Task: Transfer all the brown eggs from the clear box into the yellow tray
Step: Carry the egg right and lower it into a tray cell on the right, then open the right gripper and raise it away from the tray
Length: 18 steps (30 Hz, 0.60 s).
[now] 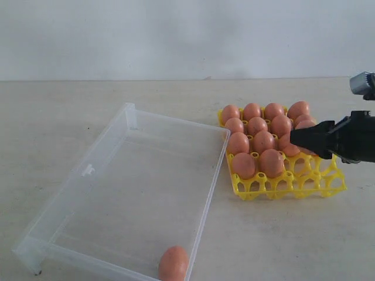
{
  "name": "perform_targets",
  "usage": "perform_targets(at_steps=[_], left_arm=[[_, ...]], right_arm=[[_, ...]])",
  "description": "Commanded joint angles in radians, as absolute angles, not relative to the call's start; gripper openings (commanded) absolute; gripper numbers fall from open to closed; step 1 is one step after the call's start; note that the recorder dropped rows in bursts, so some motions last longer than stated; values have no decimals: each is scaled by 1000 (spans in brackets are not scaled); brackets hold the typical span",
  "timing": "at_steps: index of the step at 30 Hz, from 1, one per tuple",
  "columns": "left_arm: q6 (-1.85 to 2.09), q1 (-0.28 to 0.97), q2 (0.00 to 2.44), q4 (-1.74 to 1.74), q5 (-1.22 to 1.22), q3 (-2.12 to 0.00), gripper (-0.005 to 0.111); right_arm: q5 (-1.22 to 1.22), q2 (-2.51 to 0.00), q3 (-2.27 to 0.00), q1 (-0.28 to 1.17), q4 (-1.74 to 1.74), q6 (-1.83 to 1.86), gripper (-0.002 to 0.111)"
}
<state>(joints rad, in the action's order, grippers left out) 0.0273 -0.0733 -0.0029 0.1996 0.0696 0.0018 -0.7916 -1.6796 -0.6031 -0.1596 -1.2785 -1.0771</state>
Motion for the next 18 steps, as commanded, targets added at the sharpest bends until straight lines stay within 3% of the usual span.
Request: perform_targets(at_steps=[1, 18], left_arm=[[19, -72, 0, 203, 56, 0, -4], [19, -72, 0, 203, 56, 0, -4]], right_arm=[[-795, -1737, -600, -157, -1263, -1028, 0], [-886, -1849, -600, -157, -1131, -930, 2]])
